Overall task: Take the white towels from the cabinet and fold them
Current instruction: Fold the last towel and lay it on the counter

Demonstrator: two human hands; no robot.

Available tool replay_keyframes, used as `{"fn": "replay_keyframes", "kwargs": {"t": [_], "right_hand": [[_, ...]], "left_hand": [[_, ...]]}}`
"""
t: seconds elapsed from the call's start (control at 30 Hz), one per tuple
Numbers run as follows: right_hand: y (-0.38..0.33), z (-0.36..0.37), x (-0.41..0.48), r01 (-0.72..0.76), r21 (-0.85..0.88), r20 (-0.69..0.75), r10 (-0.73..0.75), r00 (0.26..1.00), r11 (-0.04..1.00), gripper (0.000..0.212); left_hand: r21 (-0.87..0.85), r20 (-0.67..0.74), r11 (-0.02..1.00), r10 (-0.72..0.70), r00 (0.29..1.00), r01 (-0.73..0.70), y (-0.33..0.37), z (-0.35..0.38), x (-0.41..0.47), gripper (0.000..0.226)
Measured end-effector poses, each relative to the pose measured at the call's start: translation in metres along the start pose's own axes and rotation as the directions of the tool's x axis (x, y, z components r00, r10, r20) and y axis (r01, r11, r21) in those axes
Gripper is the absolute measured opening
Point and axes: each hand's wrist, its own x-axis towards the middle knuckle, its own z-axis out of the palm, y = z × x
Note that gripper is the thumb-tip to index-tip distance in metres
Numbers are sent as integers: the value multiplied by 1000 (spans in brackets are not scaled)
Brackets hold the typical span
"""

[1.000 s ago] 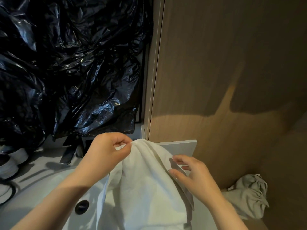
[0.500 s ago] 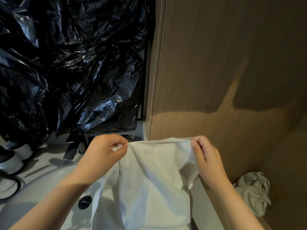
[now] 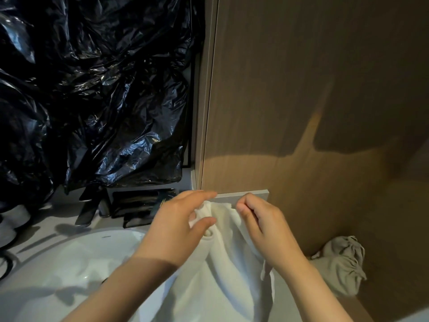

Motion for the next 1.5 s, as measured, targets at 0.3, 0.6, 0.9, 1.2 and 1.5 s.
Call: {"fn": "replay_keyframes", "kwargs": {"t": [0.3, 0.6, 0.9, 1.2, 1.5], "right_hand": [[-13, -14, 1, 35, 113, -1, -35, 999, 993, 18], [24, -32, -26, -265, 108, 100, 255, 962, 958, 12], [35, -44, -39, -379, 100, 61, 375, 925, 920, 19], [-9, -83, -5, -185, 264, -395, 281, 875, 946, 17], [12, -65, 0, -402, 100, -332, 411, 849, 910, 20]], "left_hand": [[-188, 167, 968, -137, 977, 167, -9, 15, 8, 11], [-190, -4, 956, -227, 974, 222, -20, 1, 14, 12], [-151, -65, 937, -327, 943, 314, -42, 2, 25, 12], [-365, -155, 902, -304, 940, 231, -1, -4, 56, 9], [-107, -23, 924, -372, 928, 368, -26, 21, 51, 9]]}}
